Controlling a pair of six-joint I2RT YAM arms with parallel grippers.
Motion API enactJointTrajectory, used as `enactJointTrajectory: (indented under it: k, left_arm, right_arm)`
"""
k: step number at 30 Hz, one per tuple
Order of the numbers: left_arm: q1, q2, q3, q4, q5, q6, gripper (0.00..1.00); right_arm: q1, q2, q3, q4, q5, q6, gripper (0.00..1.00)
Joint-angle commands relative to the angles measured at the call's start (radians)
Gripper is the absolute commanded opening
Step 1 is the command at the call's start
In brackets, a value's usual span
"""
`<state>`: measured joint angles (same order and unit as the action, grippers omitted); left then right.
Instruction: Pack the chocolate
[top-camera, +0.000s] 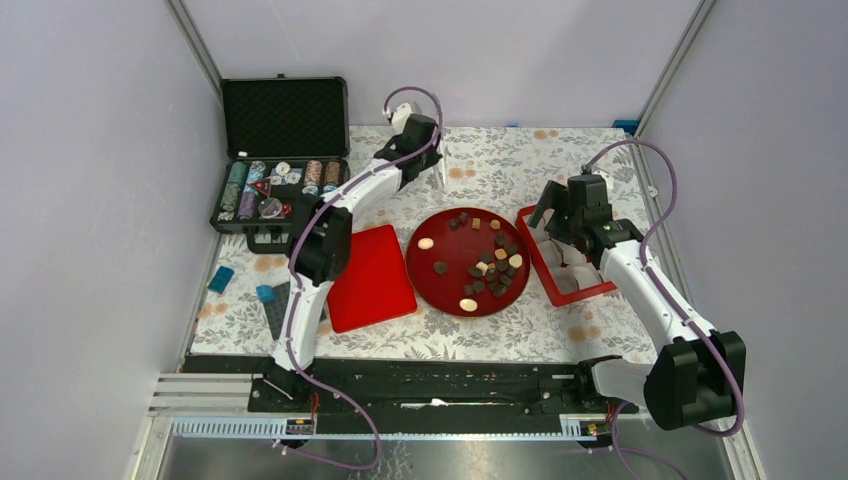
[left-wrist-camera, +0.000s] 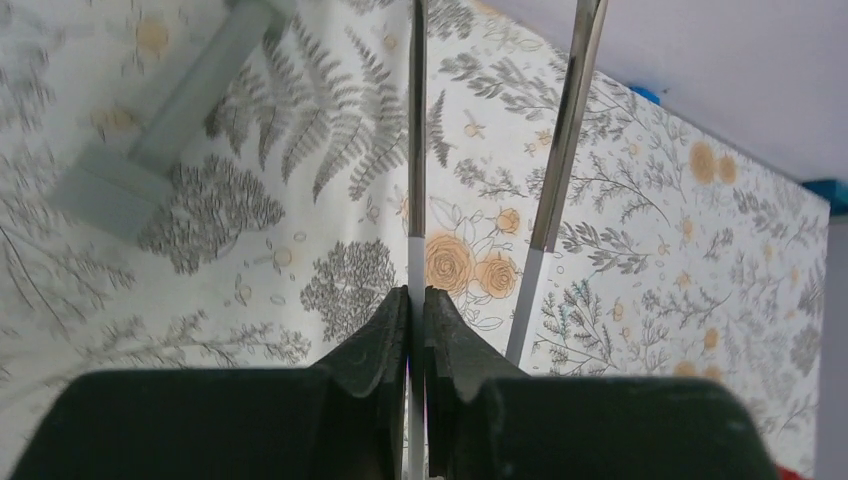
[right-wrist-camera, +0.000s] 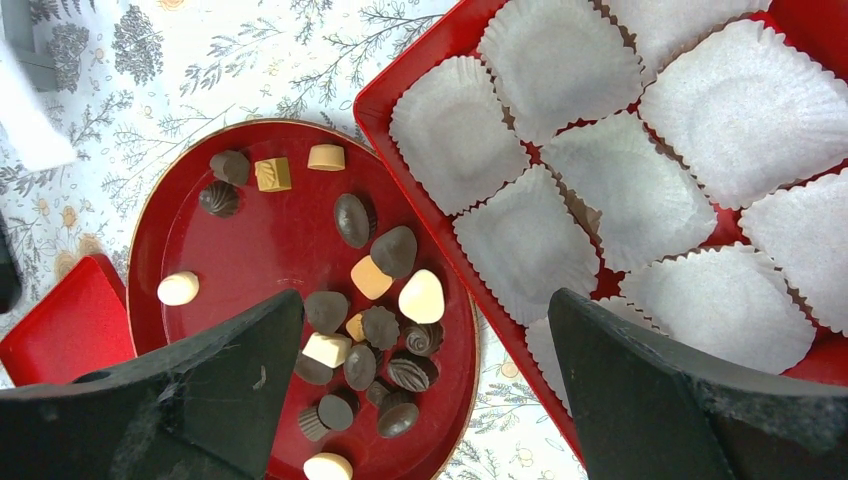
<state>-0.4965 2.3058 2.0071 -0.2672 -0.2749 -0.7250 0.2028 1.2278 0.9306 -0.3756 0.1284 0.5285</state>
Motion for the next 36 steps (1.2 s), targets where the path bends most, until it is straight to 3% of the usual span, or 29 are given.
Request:
enactJointTrajectory:
  k: [1, 6, 15, 25, 31, 33, 36]
  left_arm:
    - [-0.021, -0.087, -0.129, 0.162, -0.103, -0.349, 0.0]
    - [-0.052, -0.06, -0.155, 0.184, -0.167, -0.549, 0.0]
    - [-0.121, 0.122, 0.109, 0.064, -0.22, -0.637, 0.0]
    - [-0.135, 0.176, 0.149, 0.025, -0.262, -0.646, 0.01]
    - [-0.137, 0.187, 0.164, 0.026, -0.253, -0.631, 0.54]
    - [-0.138, 0.187, 0.167, 0.027, -0.248, -0.63, 0.62]
    - [-0.137, 0.181, 0.167, 0.031, -0.24, -0.616, 0.65]
  right_arm:
    - [0.005, -0.046, -0.007, 0.003, 0.001, -0.004, 1.0]
    - [0.005, -0.078, -0.03, -0.014, 0.025, -0.025, 1.0]
    - [0.004, -0.093, -0.045, -0.02, 0.013, -0.039, 1.0]
    - [0.004, -0.11, -0.059, -0.028, 0.017, -0.058, 1.0]
    - [0.005, -0.106, -0.051, -0.029, 0.014, -0.059, 0.99]
    - [0.005, -0.106, -0.05, -0.029, 0.013, -0.06, 1.0]
    - [0.006, -0.106, -0.047, -0.031, 0.013, -0.059, 1.0]
